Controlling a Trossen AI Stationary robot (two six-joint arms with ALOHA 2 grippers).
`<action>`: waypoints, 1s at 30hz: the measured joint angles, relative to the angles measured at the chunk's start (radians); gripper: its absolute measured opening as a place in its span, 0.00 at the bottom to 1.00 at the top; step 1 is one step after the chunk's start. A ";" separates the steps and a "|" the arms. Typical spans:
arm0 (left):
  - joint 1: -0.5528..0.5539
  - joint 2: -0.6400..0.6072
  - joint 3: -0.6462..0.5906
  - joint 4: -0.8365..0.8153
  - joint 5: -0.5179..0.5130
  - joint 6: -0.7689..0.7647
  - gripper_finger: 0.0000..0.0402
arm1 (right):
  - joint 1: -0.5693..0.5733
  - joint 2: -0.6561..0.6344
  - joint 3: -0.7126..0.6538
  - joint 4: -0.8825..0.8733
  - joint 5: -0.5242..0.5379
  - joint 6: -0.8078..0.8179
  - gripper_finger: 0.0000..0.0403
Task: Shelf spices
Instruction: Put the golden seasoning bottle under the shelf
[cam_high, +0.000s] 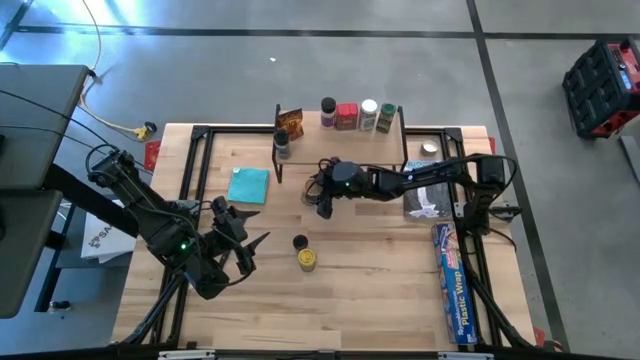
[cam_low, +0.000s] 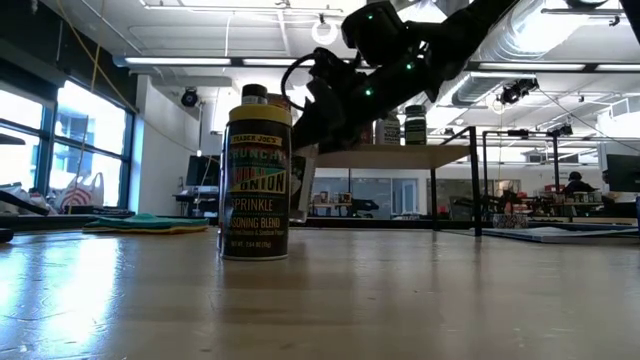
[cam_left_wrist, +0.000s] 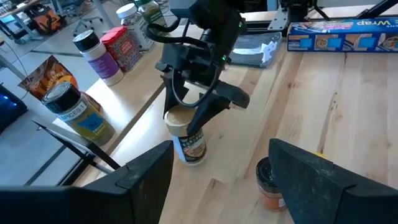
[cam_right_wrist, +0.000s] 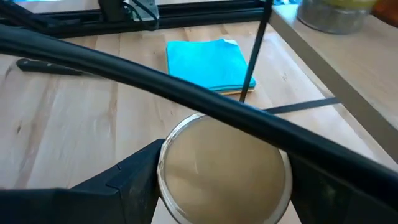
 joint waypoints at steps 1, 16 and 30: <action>0.000 0.000 0.000 0.000 0.000 0.000 0.65 | 0.000 0.000 0.000 0.002 -0.007 -0.006 0.71; 0.000 0.000 0.000 0.001 0.002 -0.001 0.65 | 0.000 0.056 0.003 0.016 -0.062 -0.028 0.72; 0.000 0.000 0.000 0.001 0.018 0.000 0.65 | 0.011 0.055 0.083 -0.033 -0.042 -0.030 0.72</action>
